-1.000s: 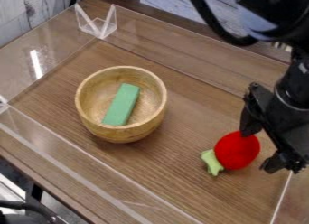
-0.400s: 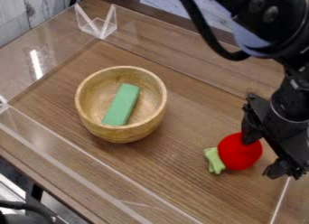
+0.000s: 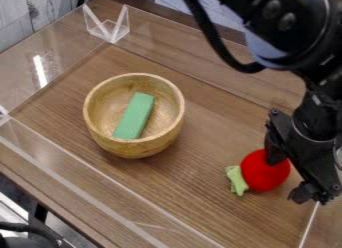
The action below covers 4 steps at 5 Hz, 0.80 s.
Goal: Move the red fruit to the left
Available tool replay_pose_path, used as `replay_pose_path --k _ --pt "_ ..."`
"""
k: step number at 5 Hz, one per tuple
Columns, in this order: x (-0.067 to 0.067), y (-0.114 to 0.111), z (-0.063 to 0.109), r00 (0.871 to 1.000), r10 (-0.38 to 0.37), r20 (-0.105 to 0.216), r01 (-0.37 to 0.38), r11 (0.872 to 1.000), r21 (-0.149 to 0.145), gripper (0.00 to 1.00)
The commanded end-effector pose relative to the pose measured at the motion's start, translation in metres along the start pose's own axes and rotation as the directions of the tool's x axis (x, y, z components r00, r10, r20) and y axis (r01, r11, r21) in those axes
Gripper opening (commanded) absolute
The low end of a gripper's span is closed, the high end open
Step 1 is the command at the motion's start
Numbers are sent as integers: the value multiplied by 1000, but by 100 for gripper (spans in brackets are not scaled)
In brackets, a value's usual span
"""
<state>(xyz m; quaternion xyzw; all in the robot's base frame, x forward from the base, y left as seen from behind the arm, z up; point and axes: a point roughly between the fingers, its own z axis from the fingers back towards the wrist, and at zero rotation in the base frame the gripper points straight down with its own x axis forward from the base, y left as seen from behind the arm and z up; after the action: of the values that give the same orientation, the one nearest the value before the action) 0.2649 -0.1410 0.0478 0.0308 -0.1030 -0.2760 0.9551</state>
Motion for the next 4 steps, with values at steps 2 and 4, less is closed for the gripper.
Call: replay_pose_path --k 2,4 --pt "0 7 -2 997 56 50 -56 998 -18 100" --pt "4 -9 7 992 126 28 -125 992 -22 100"
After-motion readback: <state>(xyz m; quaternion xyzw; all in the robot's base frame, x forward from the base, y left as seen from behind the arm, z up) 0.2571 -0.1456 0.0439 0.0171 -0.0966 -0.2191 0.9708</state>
